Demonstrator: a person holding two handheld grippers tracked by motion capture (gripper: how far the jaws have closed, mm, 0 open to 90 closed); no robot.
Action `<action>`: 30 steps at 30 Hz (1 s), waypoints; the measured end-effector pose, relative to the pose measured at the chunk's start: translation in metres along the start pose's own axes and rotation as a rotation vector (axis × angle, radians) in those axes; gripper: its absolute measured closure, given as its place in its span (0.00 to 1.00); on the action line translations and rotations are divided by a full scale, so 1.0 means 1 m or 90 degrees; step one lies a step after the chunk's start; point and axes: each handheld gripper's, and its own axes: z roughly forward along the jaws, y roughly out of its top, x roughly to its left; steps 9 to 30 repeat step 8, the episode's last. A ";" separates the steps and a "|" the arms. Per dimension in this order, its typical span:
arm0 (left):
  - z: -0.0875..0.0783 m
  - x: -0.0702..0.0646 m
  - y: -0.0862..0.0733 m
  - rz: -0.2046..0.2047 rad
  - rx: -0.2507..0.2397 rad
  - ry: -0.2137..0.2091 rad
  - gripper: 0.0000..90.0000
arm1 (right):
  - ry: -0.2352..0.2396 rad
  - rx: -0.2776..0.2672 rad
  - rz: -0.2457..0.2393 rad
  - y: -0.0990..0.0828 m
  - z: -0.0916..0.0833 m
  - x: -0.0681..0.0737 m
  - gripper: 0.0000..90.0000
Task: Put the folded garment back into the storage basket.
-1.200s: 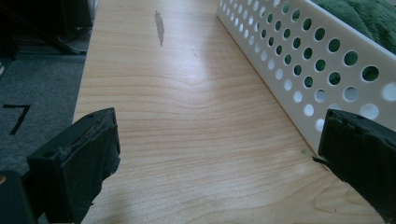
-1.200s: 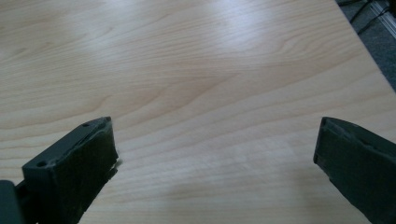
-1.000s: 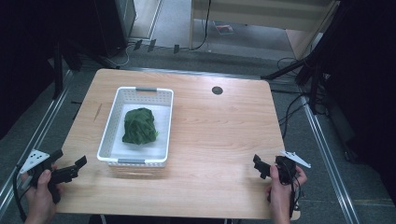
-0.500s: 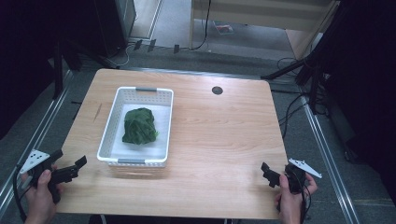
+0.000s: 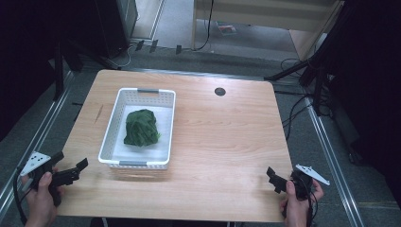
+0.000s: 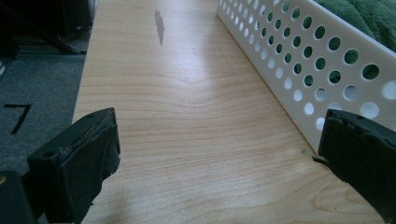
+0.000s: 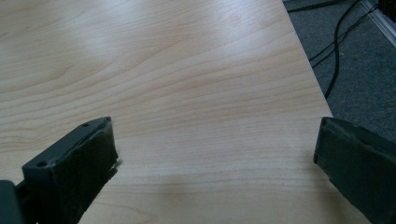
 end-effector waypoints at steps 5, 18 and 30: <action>0.000 0.000 0.000 0.002 0.001 -0.001 0.00 | -0.008 -0.003 -0.003 0.000 0.002 0.001 0.00; 0.000 0.000 0.000 0.001 0.000 -0.001 0.00 | -0.001 -0.007 -0.002 -0.001 0.001 0.000 0.00; 0.000 0.000 0.000 0.001 0.000 -0.001 0.00 | -0.001 -0.007 -0.002 -0.001 0.001 0.000 0.00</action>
